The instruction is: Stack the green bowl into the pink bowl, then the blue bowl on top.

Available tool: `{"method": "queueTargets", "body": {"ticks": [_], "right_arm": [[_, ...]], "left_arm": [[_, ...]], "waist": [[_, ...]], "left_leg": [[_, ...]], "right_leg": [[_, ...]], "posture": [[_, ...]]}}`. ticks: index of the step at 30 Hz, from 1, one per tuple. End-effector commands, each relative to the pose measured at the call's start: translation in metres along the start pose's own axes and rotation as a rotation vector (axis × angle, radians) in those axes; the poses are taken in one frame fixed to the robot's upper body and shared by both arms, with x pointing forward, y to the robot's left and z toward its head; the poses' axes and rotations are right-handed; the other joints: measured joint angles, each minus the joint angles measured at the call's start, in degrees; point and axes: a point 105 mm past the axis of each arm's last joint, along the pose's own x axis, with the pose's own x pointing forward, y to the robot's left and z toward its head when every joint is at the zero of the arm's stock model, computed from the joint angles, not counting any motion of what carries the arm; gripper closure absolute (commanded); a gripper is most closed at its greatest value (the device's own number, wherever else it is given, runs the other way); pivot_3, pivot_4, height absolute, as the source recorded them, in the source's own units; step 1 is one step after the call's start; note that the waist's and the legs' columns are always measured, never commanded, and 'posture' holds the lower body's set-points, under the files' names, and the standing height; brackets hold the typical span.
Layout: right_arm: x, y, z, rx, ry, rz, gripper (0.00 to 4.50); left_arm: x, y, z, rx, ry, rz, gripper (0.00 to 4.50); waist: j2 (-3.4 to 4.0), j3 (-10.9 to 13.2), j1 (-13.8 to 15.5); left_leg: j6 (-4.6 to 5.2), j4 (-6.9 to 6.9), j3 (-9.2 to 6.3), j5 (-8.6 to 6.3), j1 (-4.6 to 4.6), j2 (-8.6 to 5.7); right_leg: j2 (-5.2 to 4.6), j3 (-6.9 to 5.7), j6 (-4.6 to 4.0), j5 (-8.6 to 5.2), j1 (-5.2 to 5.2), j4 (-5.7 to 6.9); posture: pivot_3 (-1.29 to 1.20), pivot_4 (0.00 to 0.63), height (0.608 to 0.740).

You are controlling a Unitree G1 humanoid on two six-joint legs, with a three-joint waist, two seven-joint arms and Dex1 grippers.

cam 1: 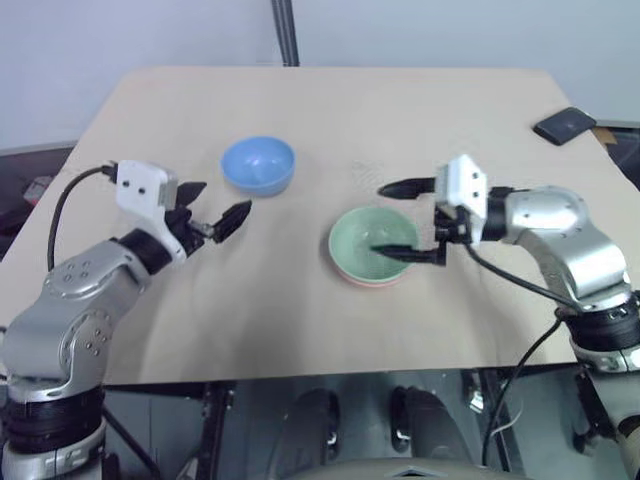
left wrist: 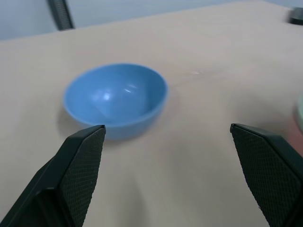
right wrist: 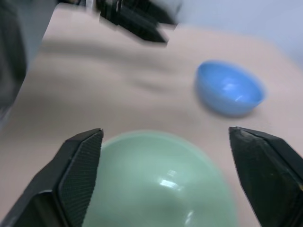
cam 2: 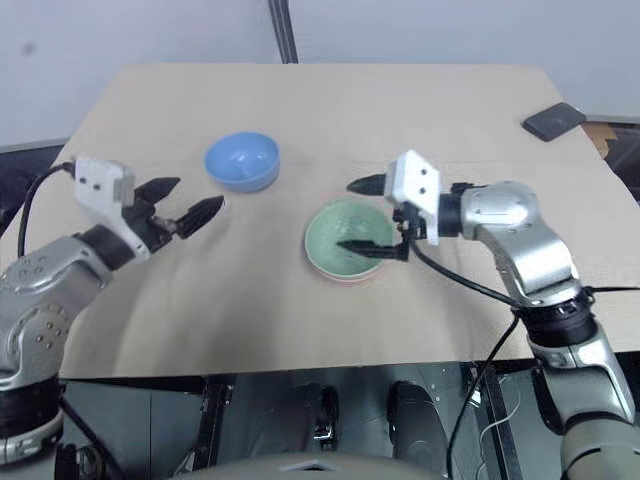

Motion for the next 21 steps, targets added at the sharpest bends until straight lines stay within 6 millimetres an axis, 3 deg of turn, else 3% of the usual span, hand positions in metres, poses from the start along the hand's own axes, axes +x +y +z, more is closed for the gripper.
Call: {"method": "queueTargets", "body": {"ticks": [1,4,8,12,16,21], "right_arm": [[-0.019,-0.008,0.02,-0.008,-0.09,-0.142,0.03],[-0.024,-0.008,0.018,-0.002,-0.094,-0.2,0.03],[-0.024,-0.007,0.014,-0.014,-0.084,-0.238,0.03],[-0.026,-0.009,0.012,-0.025,-0.075,-0.27,0.03],[-0.032,-0.009,0.007,-0.037,-0.055,-0.299,0.0],[-0.035,-0.009,0.005,-0.039,-0.045,-0.332,0.0]], "left_arm": [[0.019,0.005,0.008,0.206,0.123,0.041,0.0],[0.045,0.014,0.014,0.269,0.135,0.105,0.0],[0.078,0.024,-0.003,0.36,0.24,0.192,0.0],[0.099,0.01,-0.021,0.427,0.312,0.119,0.0],[0.112,0.0,-0.023,0.466,0.306,0.056,1.79],[0.118,-0.009,-0.017,0.486,0.267,-0.013,4.41]], "waist": [[0.0,0.0,0.29],[0.0,0.0,0.35],[0.0,0.0,0.0],[-0.03,0.02,0.06],[-0.08,0.05,0.21],[-0.08,0.04,0.17]], "left_leg": [[-0.01,0.0,-0.02,0.0,0.0,-0.03],[0.0,0.0,0.04,0.01,0.08,-0.14],[0.03,0.0,0.15,0.02,0.08,-0.13],[0.03,0.0,0.32,0.03,0.0,-0.06],[0.04,0.0,0.34,0.02,-0.06,-0.03],[0.05,0.03,0.33,0.02,-0.07,-0.02]], "right_leg": [[0.03,-0.02,0.0,0.0,0.01,0.02],[0.03,0.05,0.02,-0.01,0.04,0.07],[0.13,0.14,0.04,-0.01,0.0,0.09],[0.27,0.28,0.05,-0.02,-0.14,0.08],[0.26,0.29,0.06,-0.02,-0.19,0.04],[0.24,0.31,0.07,-0.02,-0.19,0.07]], "posture": [[0.0,0.15,0.739],[0.0,0.15,0.739],[0.0,0.15,0.739],[0.0,0.15,0.739],[0.0,0.15,0.739],[0.0,0.15,0.739]]}}
